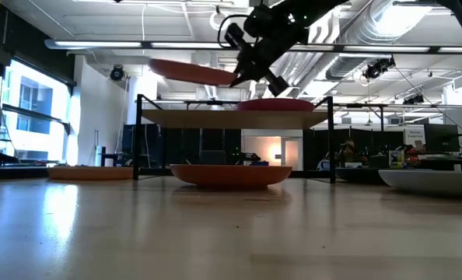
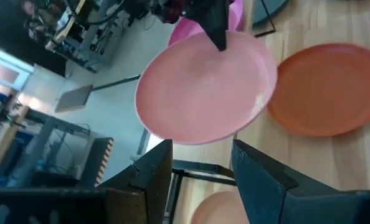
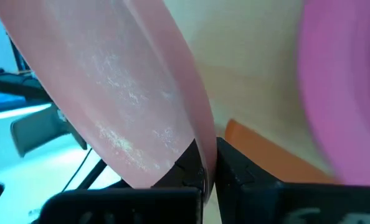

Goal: Place and stack plates onto a shelf
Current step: Put the light pink plate on the shelf

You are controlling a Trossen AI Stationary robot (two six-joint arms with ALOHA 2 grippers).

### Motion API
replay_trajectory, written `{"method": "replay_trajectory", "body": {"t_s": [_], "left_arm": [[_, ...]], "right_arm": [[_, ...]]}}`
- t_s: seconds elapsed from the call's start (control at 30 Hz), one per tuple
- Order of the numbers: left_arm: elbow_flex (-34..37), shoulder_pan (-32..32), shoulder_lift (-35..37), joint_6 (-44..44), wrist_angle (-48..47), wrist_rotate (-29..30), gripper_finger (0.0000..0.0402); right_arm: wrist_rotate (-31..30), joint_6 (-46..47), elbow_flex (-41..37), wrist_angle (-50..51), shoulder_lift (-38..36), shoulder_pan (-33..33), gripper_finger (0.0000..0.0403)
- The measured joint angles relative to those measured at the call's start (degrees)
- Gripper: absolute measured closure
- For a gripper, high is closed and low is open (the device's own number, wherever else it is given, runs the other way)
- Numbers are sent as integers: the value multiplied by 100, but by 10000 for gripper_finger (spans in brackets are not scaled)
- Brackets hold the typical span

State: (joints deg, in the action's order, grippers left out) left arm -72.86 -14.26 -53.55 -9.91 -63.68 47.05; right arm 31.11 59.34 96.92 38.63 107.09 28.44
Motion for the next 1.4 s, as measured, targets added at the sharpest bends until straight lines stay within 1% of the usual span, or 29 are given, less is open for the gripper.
{"method": "replay_trajectory", "body": {"t_s": [0.23, 0.3, 0.33, 0.37, 0.47, 0.53, 0.63, 0.73, 0.9, 1.0, 1.1, 1.27, 1.4], "left_arm": [[2, -2, -408, -1328, 14, -63, 246], [2, 0, -569, -1501, 82, -213, 242], [2, 33, -651, -1470, 96, -388, 240], [2, 107, -745, -1349, 82, -692, 236], [2, 460, -1019, -995, 42, -1753, 226], [2, 672, -1161, -1041, 40, -2079, 221], [-63, 881, -1355, -1515, 23, -2074, 215], [-361, 1037, -1567, -1946, 84, -2040, 211], [-710, 1093, -1871, -2863, 92, -1978, 208], [-713, 1080, -2005, -3028, -50, -2139, 208], [-708, 1083, -2193, -3171, -392, -2331, 208], [-706, 1089, -2452, -3465, -373, -2268, 208], [-706, 1094, -2532, -3686, -267, -2030, 208]], "right_arm": [[461, -26, 0, 11, -26, 10, 403], [519, -63, 0, 41, -33, 14, 403], [536, -106, 0, 95, -33, 14, 403], [544, -139, 0, 165, -33, 6, 403], [543, -291, 0, 316, -33, -36, 403], [539, -362, 0, 421, -33, -67, 403], [544, -432, 0, 516, -33, -104, 403], [610, -544, 0, 762, -33, -146, 403], [700, -769, 0, 1292, -35, -147, 403], [776, -845, 0, 1344, -35, -135, 403], [992, -860, 0, 1332, -35, -132, 403], [1059, -886, 0, 1340, -35, -132, 403], [1194, -942, 0, 1385, -35, -140, 403]]}}
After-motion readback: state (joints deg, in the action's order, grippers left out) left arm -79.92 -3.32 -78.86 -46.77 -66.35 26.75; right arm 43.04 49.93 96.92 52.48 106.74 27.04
